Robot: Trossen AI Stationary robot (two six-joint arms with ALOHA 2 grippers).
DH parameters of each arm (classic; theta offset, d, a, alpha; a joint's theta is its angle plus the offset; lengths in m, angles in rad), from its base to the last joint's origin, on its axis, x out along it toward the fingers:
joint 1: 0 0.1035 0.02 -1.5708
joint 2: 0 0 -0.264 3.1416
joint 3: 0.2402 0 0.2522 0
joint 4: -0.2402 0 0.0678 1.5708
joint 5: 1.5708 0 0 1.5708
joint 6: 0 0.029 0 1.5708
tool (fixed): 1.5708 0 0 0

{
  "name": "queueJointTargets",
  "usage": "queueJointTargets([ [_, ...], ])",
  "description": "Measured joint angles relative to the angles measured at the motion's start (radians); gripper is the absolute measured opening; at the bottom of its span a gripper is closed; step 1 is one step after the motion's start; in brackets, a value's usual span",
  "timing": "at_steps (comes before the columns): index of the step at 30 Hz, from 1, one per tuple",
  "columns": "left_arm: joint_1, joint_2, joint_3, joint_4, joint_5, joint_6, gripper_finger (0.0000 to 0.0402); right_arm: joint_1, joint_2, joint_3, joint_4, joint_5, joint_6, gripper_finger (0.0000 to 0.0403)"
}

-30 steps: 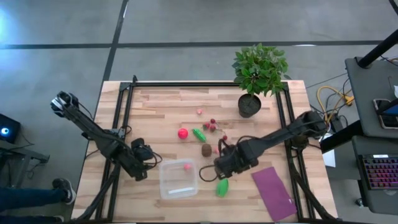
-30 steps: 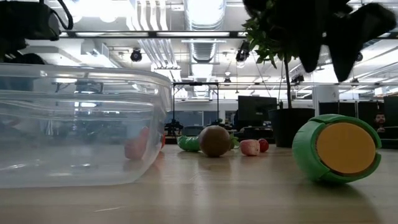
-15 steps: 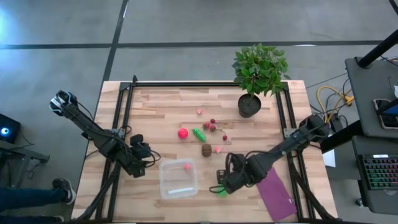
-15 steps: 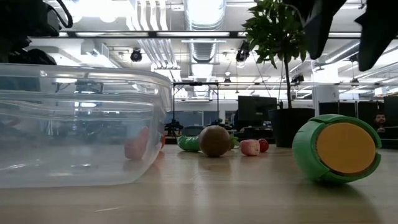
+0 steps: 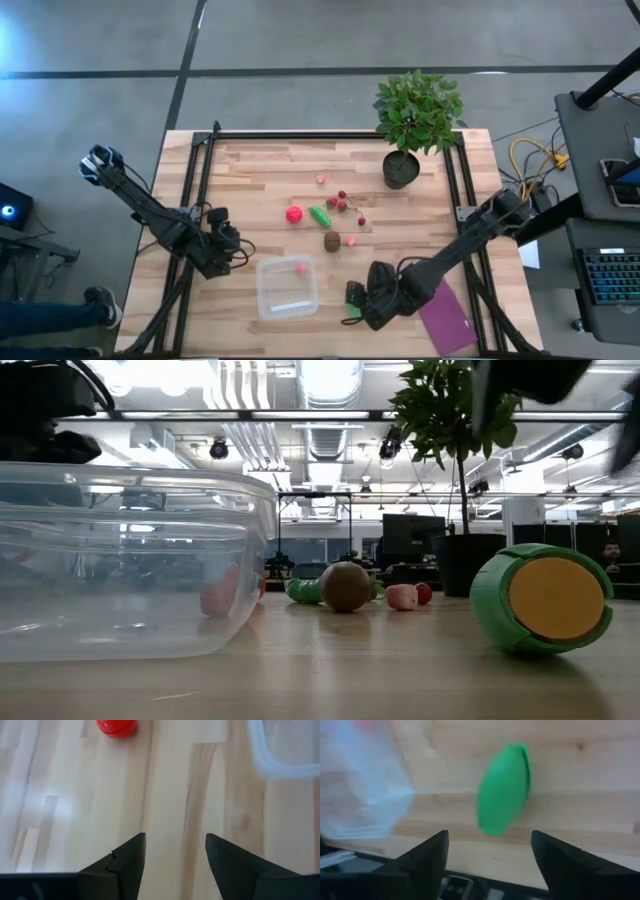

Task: Pick and placing Produce into tupperware
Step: Put the corn into the transparent bin

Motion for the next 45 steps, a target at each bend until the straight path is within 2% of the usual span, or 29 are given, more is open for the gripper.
queueJointTargets([
  [4, 0.001, -0.034, 0.0, -0.006, 0.007, 0.02, 0.0192, -0.002, 0.05, 0.0, 0.02, -0.02, 0.011, 0.0309],
  [8, 0.001, -0.084, 0.0, -0.007, 0.006, 0.027, 0.0192, -0.017, 0.104, -0.001, 0.022, -0.02, 0.012, 0.0321],
  [14, 0.001, -0.164, 0.0, -0.01, 0.001, 0.029, 0.0192, -0.026, 0.145, 0.003, 0.027, -0.027, 0.012, 0.0318],
  [28, 0.001, -0.306, 0.0, -0.015, -0.024, 0.047, 0.0192, -0.071, 0.147, 0.004, 0.038, -0.02, -0.001, 0.0316],
  [38, 0.001, -0.334, 0.0, -0.015, -0.024, 0.047, 0.0192, -0.071, 0.15, 0.004, 0.076, -0.061, -0.023, 0.0297],
  [45, 0.0, -0.333, 0.0, -0.022, -0.025, 0.047, 0.0192, -0.071, 0.18, 0.004, 0.099, -0.103, -0.026, 0.0249],
])
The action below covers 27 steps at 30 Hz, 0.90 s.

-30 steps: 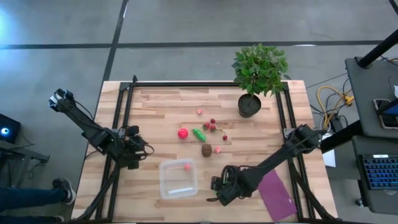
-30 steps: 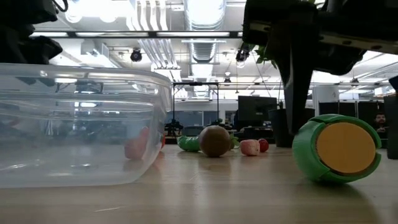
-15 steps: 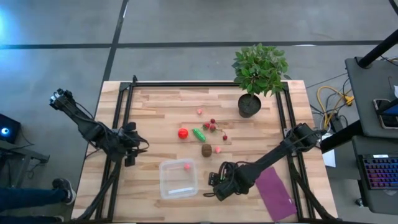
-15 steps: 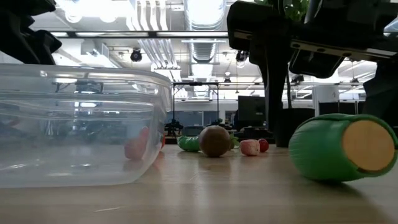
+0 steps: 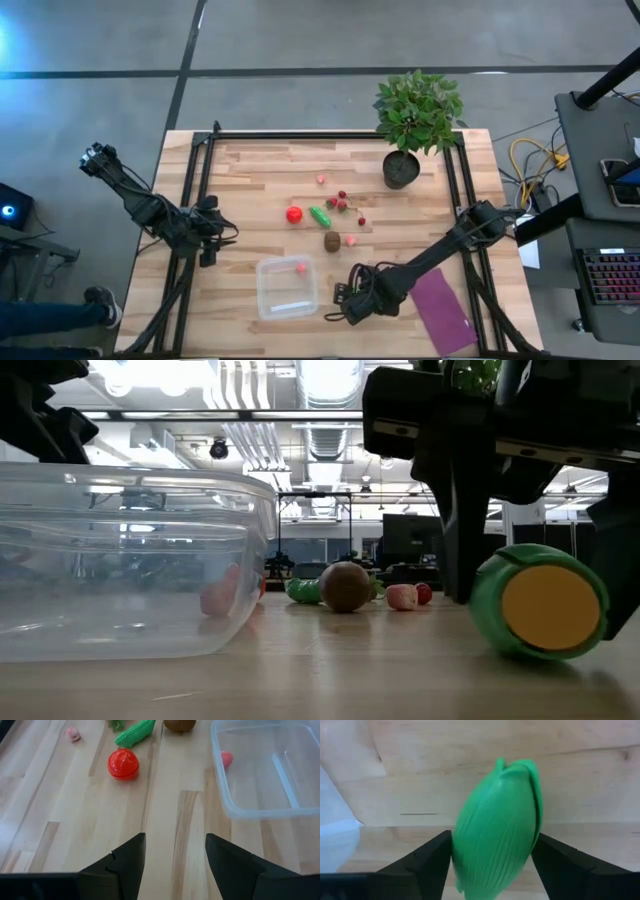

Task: Pick and placing Produce into tupperware
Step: Put the corn into the transparent bin

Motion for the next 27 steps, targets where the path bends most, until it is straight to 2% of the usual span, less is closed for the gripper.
queueJointTargets([
  [5, 0.0, 0.0, 0.0, -0.003, 0.0, 0.0, 0.0192, -0.004, 0.002, 0.0, 0.024, 0.002, 0.002, 0.0218],
  [9, 0.0, -0.001, 0.0, -0.002, 0.0, 0.0, 0.0192, -0.014, 0.001, 0.0, 0.074, 0.01, -0.022, 0.0211],
  [13, 0.0, -0.001, 0.0, -0.002, 0.0, 0.0, 0.0192, -0.021, 0.0, 0.054, 0.088, 0.089, -0.085, 0.0216],
  [18, 0.001, -0.011, 0.0, -0.002, 0.0, 0.0, 0.0192, -0.056, -0.003, 0.148, 0.081, 0.17, -0.211, 0.0222],
  [24, 0.001, -0.023, 0.0, -0.002, 0.0, 0.0, 0.0192, -0.12, -0.003, 0.27, 0.01, 0.201, -0.423, 0.0223],
  [27, 0.001, -0.023, 0.0, -0.002, -0.003, 0.0, 0.0192, -0.16, 0.004, 0.327, 0.017, 0.175, -0.553, 0.0223],
])
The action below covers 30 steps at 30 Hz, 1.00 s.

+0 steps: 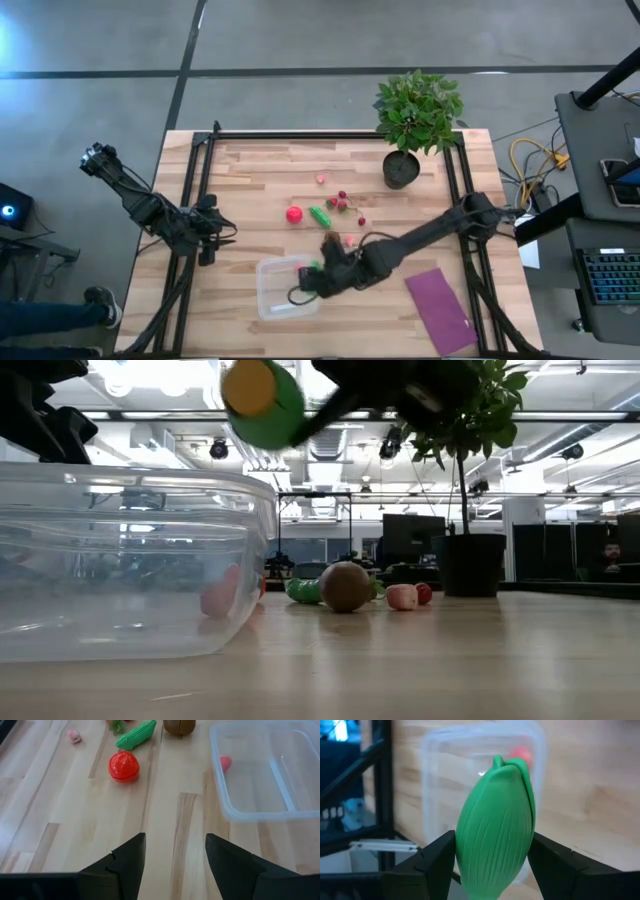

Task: Pick and placing Produce into tupperware
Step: Put the corn into the transparent bin, then put the bottom cherry into the transparent bin

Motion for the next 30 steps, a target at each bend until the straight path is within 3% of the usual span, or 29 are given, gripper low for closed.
queueJointTargets([
  [9, 0.0, -0.049, 0.0, 0.0, -0.024, -0.001, 0.0192, -0.085, 0.174, 0.17, -0.011, -0.191, -0.172, 0.0224],
  [16, 0.0, -0.104, 0.0, -0.001, -0.033, -0.002, 0.0192, -0.085, 0.33, 0.42, -0.115, -0.223, -0.311, 0.0246],
  [19, 0.0, -0.129, 0.0, -0.001, -0.04, -0.003, 0.0192, -0.085, 0.358, 0.511, -0.235, -0.205, -0.332, 0.0275],
  [24, 0.0, -0.169, 0.001, -0.001, -0.047, -0.005, 0.0192, -0.085, 0.356, 0.604, -0.472, -0.065, -0.343, 0.0317],
  [30, -0.001, -0.208, 0.001, -0.001, -0.05, -0.005, 0.0192, -0.096, 0.281, 0.618, -0.729, 0.027, -0.262, 0.0331],
])
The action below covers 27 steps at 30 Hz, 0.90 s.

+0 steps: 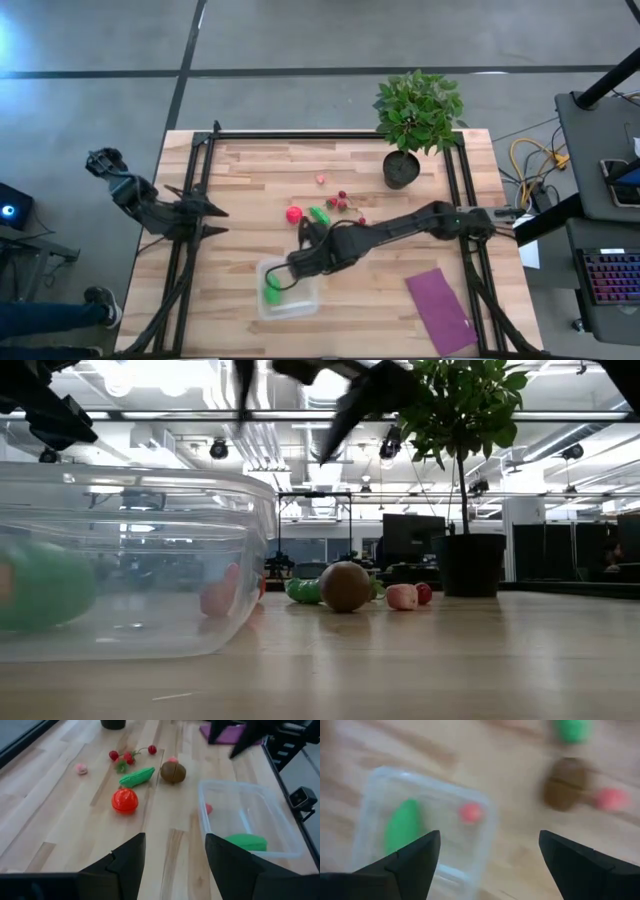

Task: Pick and placing Produce into tupperware
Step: Put the bottom cherry into the transparent bin

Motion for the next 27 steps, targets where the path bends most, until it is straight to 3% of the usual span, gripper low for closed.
queueJointTargets([
  [4, 0.0, -0.02, -0.001, 0.0, -0.001, -0.005, 0.0192, -0.026, -0.027, -0.003, -0.232, 0.0, 0.087, 0.0329],
  [16, 0.001, -0.118, -0.002, 0.067, 0.054, -0.022, 0.0192, -0.09, -0.066, -0.083, -0.156, -0.043, -0.097, 0.0329],
  [19, 0.001, -0.174, -0.013, 0.26, 0.022, 0.041, 0.0192, -0.09, -0.067, -0.078, -0.096, -0.014, -0.134, 0.0329],
  [24, 0.001, -0.276, -0.146, 0.795, -0.027, 0.365, 0.0192, -0.095, -0.067, -0.078, -0.021, 0.046, -0.159, 0.0329],
  [27, 0.001, -0.327, -0.221, 0.915, -0.041, 0.465, 0.0192, -0.098, -0.067, -0.078, 0.01, 0.102, -0.186, 0.0329],
])
